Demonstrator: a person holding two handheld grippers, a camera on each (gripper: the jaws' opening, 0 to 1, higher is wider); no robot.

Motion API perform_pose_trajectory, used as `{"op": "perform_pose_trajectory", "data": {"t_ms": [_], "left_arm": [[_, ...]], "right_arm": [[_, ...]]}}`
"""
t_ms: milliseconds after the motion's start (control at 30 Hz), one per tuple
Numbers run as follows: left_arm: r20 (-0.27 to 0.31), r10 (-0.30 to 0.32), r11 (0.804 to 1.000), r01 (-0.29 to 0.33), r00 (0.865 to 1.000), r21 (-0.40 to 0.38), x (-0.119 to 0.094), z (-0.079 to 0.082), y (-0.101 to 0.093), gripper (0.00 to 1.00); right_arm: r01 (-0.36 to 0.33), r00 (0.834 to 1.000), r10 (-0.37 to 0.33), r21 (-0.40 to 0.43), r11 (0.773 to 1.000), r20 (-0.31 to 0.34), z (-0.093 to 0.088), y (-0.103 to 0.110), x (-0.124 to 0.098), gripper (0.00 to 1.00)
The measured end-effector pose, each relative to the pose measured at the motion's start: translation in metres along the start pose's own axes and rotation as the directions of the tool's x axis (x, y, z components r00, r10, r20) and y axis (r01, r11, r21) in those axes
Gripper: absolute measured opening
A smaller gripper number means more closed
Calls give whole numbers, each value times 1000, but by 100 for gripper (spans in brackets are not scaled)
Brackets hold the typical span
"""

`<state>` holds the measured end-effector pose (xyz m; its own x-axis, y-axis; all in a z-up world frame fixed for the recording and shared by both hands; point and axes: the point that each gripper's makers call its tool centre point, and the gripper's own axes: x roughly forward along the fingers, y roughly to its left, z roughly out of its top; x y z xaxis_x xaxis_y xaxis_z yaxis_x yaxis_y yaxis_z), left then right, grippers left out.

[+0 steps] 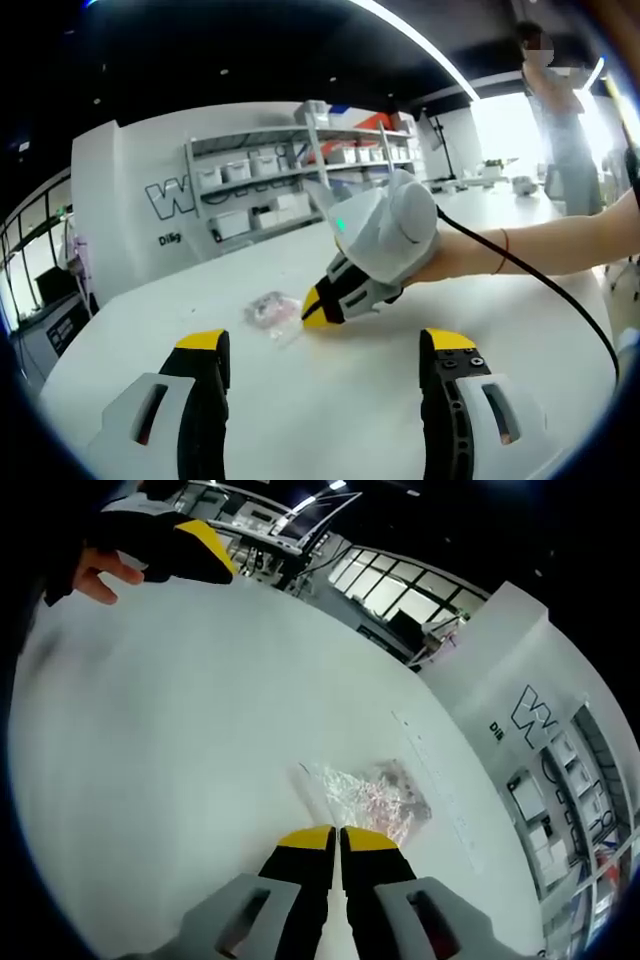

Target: Open the resealable bag by pulling the two sides of the seal apart until the entire bag opening is separated and visibly accessible.

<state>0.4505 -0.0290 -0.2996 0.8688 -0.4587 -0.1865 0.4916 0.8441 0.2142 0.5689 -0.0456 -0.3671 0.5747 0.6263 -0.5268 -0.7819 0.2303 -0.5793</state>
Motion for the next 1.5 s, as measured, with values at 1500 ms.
{"op": "perform_pose_trajectory", "data": {"t_ms": [1500], "left_arm": [[-6,-17,1000,17,1000,-12,1,-2,-2,75]], "right_arm": [[5,1000,-6,41,999,23,4,-3,-16,0]]}}
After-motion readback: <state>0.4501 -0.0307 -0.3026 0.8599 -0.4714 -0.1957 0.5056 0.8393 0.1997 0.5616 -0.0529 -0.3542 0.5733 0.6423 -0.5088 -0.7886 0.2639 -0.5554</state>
